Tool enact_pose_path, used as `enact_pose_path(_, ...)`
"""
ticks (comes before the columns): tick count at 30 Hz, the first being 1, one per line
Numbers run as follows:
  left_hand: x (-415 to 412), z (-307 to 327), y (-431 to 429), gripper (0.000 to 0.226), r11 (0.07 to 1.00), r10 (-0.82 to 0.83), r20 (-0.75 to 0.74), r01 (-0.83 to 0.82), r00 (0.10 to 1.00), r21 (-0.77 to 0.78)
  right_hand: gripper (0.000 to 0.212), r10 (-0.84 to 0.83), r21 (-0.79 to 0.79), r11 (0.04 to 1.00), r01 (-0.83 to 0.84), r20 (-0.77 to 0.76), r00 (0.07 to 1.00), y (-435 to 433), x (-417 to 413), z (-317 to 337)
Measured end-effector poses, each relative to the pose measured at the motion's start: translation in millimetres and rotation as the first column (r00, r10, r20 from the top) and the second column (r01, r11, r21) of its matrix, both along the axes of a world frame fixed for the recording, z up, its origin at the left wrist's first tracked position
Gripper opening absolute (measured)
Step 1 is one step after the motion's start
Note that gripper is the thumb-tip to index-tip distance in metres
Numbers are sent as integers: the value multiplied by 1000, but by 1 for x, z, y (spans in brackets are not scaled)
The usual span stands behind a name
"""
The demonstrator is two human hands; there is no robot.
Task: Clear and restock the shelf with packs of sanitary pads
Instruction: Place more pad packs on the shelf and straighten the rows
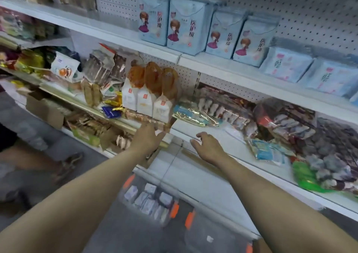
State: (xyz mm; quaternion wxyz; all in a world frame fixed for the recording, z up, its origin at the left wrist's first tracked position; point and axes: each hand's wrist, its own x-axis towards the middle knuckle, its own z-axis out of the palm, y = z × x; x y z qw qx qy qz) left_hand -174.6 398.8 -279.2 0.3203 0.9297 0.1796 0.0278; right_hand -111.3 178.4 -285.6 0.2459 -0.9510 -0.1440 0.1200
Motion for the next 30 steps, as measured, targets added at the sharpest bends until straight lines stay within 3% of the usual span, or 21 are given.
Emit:
enact_pose_path(3, 23, -41, 25, 46, 999, 23, -97, -26, 995, -25, 54, 18, -24, 999, -22, -136, 990, 26, 26, -51)
enact_pose_path(7, 45, -107, 56, 25, 997, 32, -227, -47, 973, -61, 57, 39, -52, 997, -57, -288, 957, 54, 48, -126)
enact_pose_path(13, 52, -238, 86, 44, 985, 68, -473, -135, 879, -108, 46, -30, -148, 987, -57, -524, 851, 76, 59, -243)
enact_pose_path(15, 53, -283, 92, 41, 978, 52, -519, -148, 853, -146, 34, -82, -177, 984, -22, -559, 825, 83, 62, -286)
enact_pose_path(18, 58, -360, 101, 45, 976, -15, -590, -117, 807, -186, 49, -177, -211, 976, 62, -586, 791, 93, 63, -355)
enact_pose_path(21, 59, -439, 109, 48, 969, -39, -647, -130, 762, -212, 47, -275, -234, 959, 160, -632, 725, 99, 60, -428)
enact_pose_path(28, 70, -603, 129, 51, 944, -23, -699, -214, 715, -250, 40, -251, -236, 966, 105, -765, 593, 131, 51, -612)
enact_pose_path(30, 73, -640, 129, 51, 921, -22, -693, -256, 720, -295, 49, -246, -154, 967, 205, -776, 581, 147, 53, -639)
